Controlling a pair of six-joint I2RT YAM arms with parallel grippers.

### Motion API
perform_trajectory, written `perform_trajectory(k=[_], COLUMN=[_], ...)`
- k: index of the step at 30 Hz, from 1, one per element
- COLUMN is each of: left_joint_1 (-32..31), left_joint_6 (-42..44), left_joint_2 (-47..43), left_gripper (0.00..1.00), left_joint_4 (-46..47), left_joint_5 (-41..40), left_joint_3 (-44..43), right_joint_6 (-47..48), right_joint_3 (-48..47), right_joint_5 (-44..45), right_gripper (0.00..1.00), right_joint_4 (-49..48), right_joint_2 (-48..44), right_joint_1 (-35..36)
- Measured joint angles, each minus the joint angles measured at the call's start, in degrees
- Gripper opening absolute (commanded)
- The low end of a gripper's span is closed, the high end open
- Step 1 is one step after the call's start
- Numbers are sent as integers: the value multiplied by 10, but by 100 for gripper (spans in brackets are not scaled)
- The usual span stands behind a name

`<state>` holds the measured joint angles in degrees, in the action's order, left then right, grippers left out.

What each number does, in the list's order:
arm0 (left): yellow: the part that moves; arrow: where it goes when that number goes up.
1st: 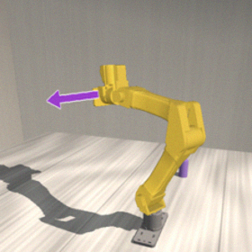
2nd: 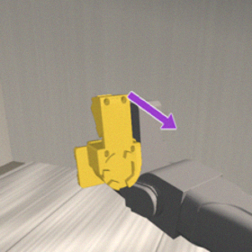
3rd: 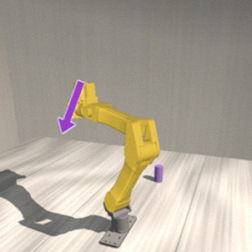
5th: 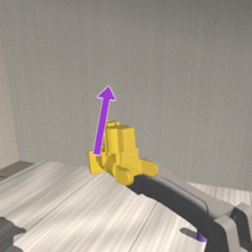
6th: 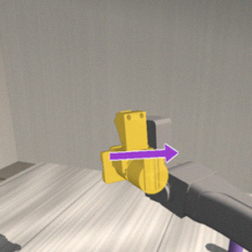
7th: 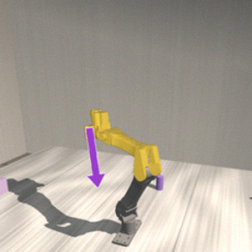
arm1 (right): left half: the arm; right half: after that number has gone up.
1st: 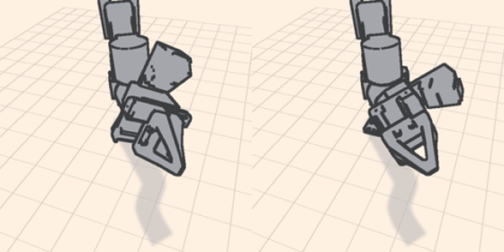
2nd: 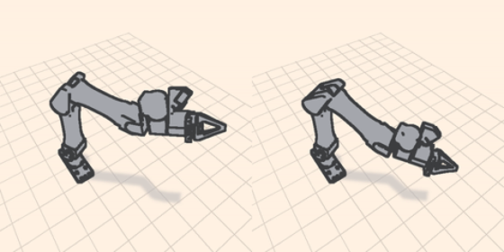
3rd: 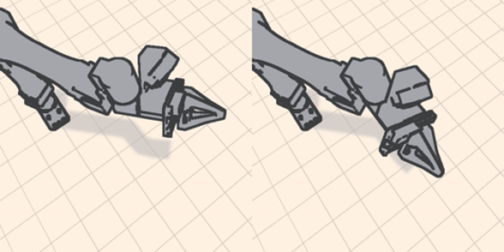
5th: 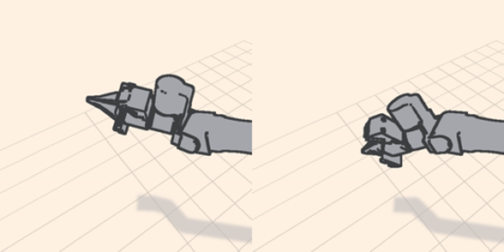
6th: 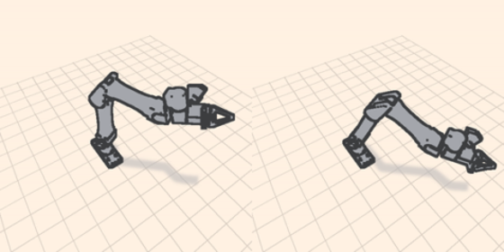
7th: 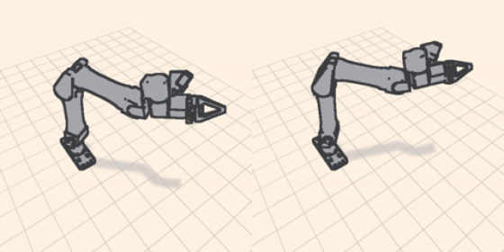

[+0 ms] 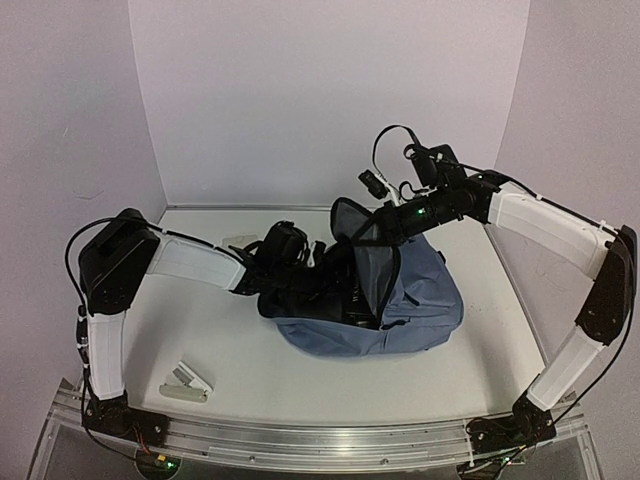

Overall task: Pack the student bag
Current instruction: Place the stationery in the student bag, then zip the student bag at the center of the board.

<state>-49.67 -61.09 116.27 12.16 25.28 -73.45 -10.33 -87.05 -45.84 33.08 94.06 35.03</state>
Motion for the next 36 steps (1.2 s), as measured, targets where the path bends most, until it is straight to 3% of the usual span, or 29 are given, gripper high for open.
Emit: perform_trajectory(k=[4, 10, 12, 14, 18, 22, 31, 36], left_joint_1=[5, 41, 57, 71, 90, 92, 90, 46], left_joint_6=[11, 12, 12, 12, 17, 37, 132, 245], left_joint_2=[-76, -227, -266, -295, -341, -377, -462, -417], left_gripper=[69, 78, 79, 80, 86, 97, 100, 90], left_joint_4=[-31, -75, -85, -97, -129, -162, -214, -272], left_joint_5=[-16, -65, -82, -97, -125, -144, -151, -123], left_joint_3=[84, 180, 199, 213, 226, 227, 226, 152], right_joint_6=[5, 18, 20, 25, 33, 44, 111, 169], right_joint_3=[9, 16, 16, 16, 10, 2, -9, -1], right_joint_5=[-3, -4, -2, 1, 9, 15, 36, 32], right_gripper=[2, 9, 16, 31, 78, 98, 98, 93], right_joint_4=[-4, -12, -16, -19, -20, -13, 53, 105], right_joint_2=[3, 42, 63, 82, 118, 135, 58, -16], right_joint_1=[0, 12, 26, 43, 83, 108, 65, -30])
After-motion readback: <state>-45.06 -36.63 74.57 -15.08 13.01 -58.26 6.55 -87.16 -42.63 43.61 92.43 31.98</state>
